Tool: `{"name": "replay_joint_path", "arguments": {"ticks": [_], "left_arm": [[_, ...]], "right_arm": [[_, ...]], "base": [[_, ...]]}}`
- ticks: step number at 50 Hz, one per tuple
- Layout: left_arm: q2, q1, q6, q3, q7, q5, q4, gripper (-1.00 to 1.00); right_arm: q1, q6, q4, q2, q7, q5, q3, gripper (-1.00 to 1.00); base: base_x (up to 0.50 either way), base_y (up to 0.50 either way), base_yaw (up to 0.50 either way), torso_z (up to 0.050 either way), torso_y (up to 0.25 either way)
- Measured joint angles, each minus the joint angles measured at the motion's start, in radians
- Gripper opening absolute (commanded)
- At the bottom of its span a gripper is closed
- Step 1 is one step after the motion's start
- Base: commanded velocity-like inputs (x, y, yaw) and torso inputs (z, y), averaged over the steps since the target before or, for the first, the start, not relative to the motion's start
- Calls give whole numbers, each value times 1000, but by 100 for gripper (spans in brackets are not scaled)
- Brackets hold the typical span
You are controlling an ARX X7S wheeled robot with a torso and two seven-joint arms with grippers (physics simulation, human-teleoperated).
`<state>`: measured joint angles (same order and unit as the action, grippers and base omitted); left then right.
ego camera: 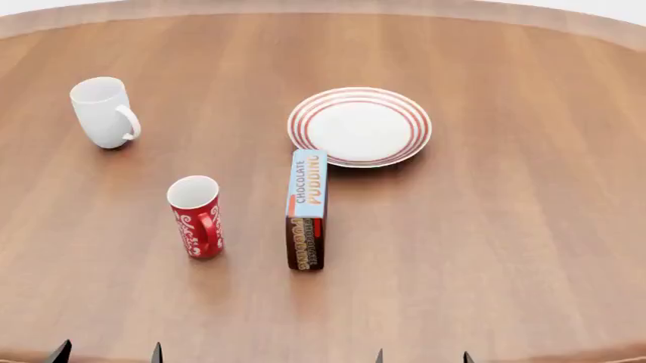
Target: Pick up the red mug and put it on the plate
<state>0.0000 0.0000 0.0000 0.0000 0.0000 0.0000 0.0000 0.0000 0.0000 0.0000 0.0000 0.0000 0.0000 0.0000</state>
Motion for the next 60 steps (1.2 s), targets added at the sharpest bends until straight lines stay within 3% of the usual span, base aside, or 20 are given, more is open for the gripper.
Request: {"name": "replay_joint_path", "arguments": {"ticks": [25,60], "left_arm": [[-52,-9,-30,51,-60,-79,43,100],[-138,45,-25,94,-170,7,431,100]], "right_arm": [[8,-5,15,50,43,59,-60,100],[8,-25,18,97,80,118,-115,100]], "base": [[0,0,0,0,0],[0,0,0,0,0]]}}
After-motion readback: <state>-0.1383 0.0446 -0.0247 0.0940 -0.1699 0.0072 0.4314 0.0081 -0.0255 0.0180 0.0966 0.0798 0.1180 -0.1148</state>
